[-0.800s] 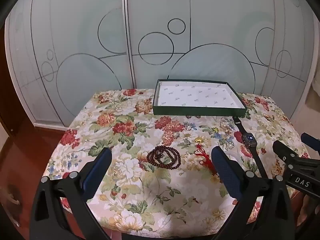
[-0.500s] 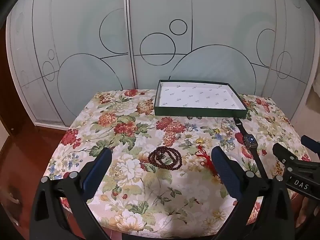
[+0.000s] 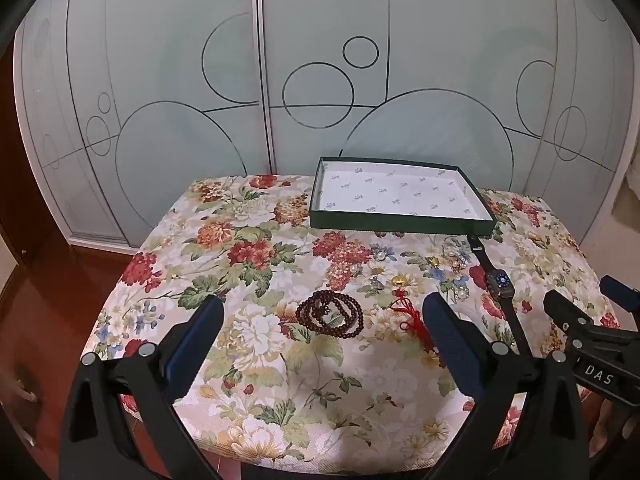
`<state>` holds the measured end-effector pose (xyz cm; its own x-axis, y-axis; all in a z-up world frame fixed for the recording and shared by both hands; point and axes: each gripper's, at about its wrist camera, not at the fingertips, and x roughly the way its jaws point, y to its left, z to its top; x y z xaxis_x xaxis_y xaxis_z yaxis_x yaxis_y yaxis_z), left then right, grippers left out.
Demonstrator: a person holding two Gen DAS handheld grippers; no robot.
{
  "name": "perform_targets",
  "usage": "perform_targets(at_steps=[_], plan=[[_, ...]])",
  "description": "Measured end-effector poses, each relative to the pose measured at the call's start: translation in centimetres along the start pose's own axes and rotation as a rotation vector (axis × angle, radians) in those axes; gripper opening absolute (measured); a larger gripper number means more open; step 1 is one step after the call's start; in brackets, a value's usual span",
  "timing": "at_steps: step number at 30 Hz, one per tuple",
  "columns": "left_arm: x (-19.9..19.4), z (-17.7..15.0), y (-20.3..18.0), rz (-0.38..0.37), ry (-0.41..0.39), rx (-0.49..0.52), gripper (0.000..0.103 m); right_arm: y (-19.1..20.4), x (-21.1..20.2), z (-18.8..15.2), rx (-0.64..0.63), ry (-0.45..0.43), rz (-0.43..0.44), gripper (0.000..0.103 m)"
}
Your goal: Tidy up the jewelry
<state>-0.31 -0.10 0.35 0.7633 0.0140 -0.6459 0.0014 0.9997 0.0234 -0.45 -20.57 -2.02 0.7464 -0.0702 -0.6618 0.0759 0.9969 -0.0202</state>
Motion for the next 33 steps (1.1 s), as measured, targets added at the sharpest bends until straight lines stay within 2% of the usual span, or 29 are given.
perform_targets(at_steps=[33], plan=[[0.48,-0.26,0.61,-0.002,0.016,-0.019,0.099,0.09,0.08,-0.10,-0.001,0.001,0.000,0.101]])
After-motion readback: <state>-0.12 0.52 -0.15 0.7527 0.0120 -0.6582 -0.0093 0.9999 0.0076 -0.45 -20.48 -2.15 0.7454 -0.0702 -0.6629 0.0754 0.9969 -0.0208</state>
